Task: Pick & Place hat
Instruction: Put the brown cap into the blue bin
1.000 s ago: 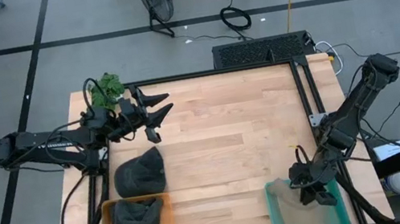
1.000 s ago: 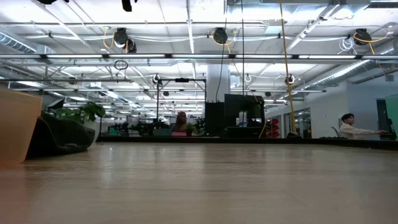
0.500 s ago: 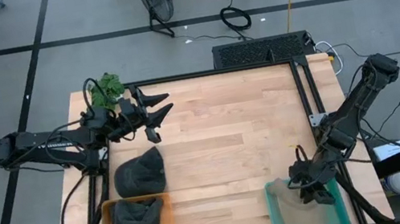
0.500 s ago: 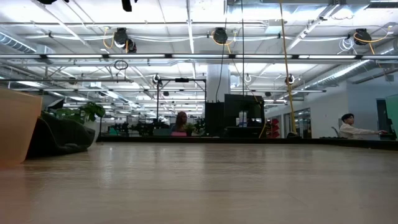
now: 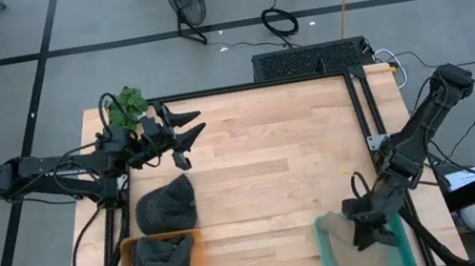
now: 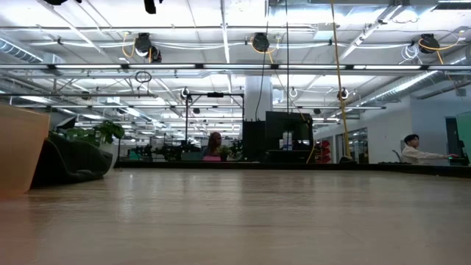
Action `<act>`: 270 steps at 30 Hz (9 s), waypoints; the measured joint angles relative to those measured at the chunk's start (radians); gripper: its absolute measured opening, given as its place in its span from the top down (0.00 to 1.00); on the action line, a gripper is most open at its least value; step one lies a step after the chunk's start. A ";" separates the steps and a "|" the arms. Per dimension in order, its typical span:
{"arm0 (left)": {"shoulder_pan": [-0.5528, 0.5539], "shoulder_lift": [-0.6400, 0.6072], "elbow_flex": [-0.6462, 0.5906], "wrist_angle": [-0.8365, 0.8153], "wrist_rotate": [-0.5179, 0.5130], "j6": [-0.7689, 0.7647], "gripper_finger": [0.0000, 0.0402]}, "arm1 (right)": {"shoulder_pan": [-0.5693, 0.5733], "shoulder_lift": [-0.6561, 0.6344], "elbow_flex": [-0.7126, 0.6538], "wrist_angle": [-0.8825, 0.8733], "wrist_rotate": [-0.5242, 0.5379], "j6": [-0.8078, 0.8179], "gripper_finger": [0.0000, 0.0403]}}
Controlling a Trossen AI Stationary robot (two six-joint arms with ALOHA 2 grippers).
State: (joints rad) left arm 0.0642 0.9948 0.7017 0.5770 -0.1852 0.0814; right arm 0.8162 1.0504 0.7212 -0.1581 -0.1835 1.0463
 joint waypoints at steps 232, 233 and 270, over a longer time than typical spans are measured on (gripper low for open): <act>-0.371 0.653 0.391 0.359 -0.288 -0.137 0.59 | 0.417 0.033 -0.145 -0.527 0.816 0.382 1.00; -0.371 0.653 0.391 0.359 -0.288 -0.137 0.59 | 0.417 0.033 -0.145 -0.524 0.817 0.382 1.00; -0.349 0.653 0.391 0.322 -0.288 -0.156 0.59 | 0.407 0.035 -0.145 -0.241 1.073 0.058 1.00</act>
State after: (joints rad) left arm -0.2844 1.6474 1.0924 0.8986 -0.4732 -0.0742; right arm 1.2236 1.0855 0.5758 -0.3995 0.8893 1.1044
